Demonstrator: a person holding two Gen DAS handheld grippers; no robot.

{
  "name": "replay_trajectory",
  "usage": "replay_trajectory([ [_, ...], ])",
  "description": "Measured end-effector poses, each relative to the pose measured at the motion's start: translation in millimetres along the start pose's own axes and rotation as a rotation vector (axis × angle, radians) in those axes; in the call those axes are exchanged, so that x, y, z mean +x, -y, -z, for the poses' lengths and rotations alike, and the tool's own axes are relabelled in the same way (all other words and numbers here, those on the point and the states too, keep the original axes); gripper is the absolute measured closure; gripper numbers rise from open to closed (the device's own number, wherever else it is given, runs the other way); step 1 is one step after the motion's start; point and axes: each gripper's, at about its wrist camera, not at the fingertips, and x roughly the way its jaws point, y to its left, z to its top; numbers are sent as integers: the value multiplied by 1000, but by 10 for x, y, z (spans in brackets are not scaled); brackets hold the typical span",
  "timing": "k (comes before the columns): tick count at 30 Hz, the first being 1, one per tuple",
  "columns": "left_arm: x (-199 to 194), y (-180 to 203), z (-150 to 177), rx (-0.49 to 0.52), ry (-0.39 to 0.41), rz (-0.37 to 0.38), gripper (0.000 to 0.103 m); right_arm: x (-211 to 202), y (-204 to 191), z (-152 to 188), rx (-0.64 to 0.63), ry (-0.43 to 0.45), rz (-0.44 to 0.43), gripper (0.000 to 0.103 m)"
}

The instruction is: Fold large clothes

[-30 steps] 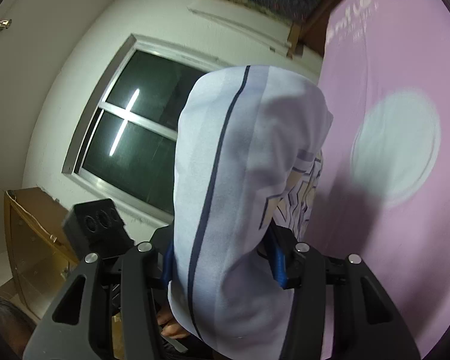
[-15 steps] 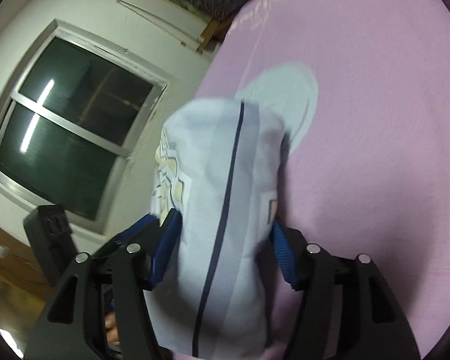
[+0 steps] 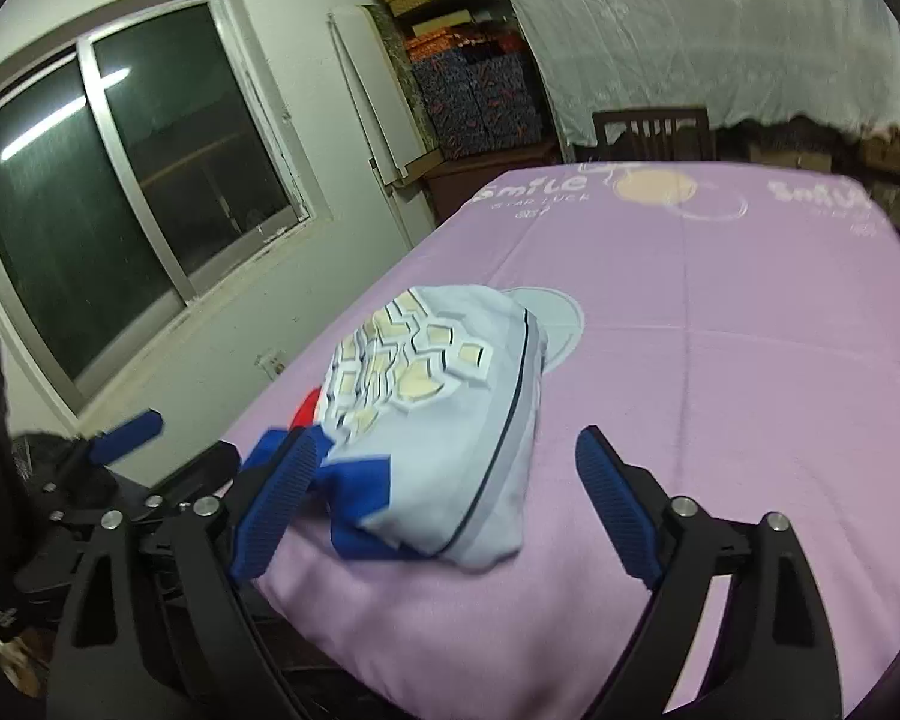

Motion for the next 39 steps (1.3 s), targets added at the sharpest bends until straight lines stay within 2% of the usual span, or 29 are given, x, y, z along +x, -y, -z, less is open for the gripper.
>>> replay_trajectory([
  [6, -92, -57, 117, -7, 1, -7, 4, -15, -193, 188, -49, 3, 30, 15],
  [12, -42, -106, 99, -21, 4, -56, 4, 12, -269, 208, -68, -9, 31, 14],
  [20, 27, -82, 99, -8, -15, -60, 4, 123, -255, 236, -66, -44, 22, 14],
  [39, 46, -45, 114, -1, -17, -81, 4, 91, -240, 240, -70, -34, 26, 12],
])
